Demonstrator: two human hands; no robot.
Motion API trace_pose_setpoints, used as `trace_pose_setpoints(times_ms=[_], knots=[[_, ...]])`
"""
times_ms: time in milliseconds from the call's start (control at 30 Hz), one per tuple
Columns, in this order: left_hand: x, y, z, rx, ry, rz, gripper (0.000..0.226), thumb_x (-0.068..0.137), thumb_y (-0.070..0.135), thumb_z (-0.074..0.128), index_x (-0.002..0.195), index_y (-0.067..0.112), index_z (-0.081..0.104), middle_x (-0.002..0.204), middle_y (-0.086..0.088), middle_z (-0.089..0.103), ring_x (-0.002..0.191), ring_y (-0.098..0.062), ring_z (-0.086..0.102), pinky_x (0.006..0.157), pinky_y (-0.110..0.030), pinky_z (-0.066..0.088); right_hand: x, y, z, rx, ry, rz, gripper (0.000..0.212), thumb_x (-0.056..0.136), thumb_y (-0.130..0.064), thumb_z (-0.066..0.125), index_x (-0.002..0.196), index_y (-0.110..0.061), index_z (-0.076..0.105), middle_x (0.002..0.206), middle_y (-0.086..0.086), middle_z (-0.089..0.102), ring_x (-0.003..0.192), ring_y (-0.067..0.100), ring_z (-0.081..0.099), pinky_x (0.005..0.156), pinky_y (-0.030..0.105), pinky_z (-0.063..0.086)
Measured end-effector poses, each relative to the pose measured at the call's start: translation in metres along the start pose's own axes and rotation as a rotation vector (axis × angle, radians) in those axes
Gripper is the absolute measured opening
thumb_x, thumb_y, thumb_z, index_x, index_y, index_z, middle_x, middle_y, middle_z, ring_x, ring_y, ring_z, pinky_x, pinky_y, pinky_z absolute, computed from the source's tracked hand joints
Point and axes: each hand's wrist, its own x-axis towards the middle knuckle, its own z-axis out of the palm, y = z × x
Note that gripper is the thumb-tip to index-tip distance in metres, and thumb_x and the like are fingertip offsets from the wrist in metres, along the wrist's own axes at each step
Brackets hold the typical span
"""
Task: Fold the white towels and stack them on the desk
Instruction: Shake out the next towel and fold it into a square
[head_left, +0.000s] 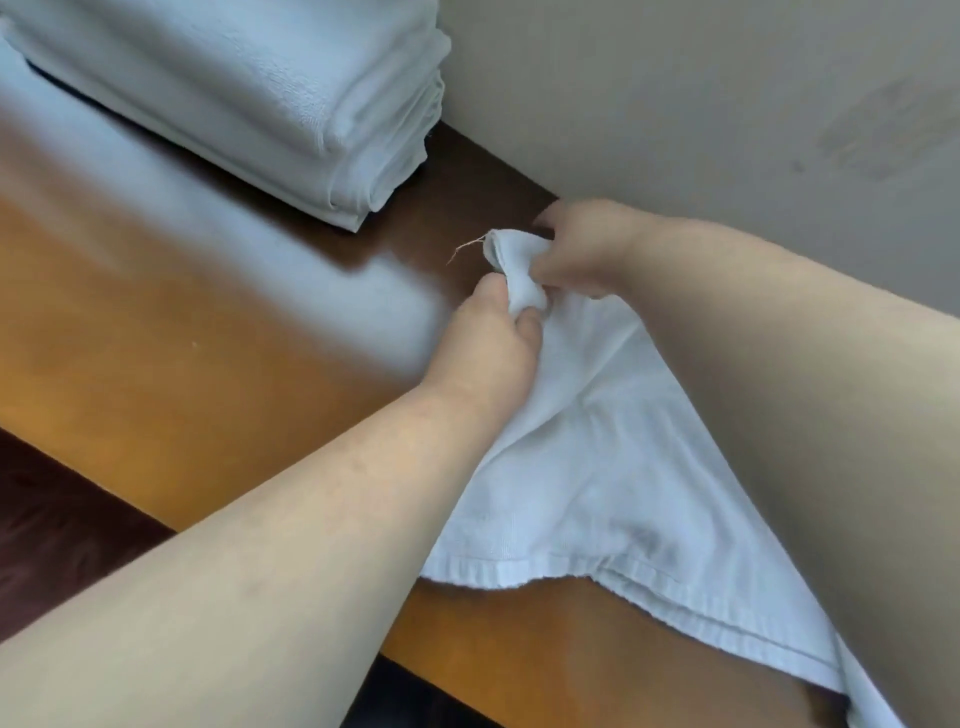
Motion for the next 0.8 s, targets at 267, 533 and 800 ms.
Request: trace_pose_setpoints(times_ms=[267,533,800], knots=[[-0.014,-0.014,-0.034,-0.151,-0.274,-0.090,0.044,0.085,0.042,0.069,0.120,0.045,0.043,0.101,0.026,0.064,0.075,0.009,0.063,0.060,-0.007,0.046,0.022,0.005,-0.005,0.641,0.271,0.165,0.031,0.061,-0.013,0.044,0.081,-0.005,0.066,0.065,0.012,0.067,0.060,0.027,0.063,0.066,0.045,0.061],[-0.008,-0.027,-0.069,-0.019,-0.274,-0.264,0.046,0.087,0.054,0.062,0.124,0.027,0.060,0.115,0.006,0.067,0.100,-0.015,0.065,0.093,-0.034,0.052,0.053,-0.003,0.026,0.707,0.353,0.291,0.033,0.071,-0.007,0.049,0.095,-0.017,0.070,0.083,0.002,0.070,0.076,0.023,0.067,0.069,0.029,0.055],[0.007,-0.019,-0.095,0.237,-0.206,-0.287,0.039,0.093,0.059,0.049,0.089,0.022,0.062,0.054,0.008,0.055,0.043,-0.005,0.047,0.045,-0.022,0.031,0.066,-0.009,0.032,0.715,0.456,0.339,0.030,0.089,-0.009,0.048,0.113,-0.017,0.063,0.100,0.000,0.059,0.088,0.020,0.053,0.074,0.023,0.039]])
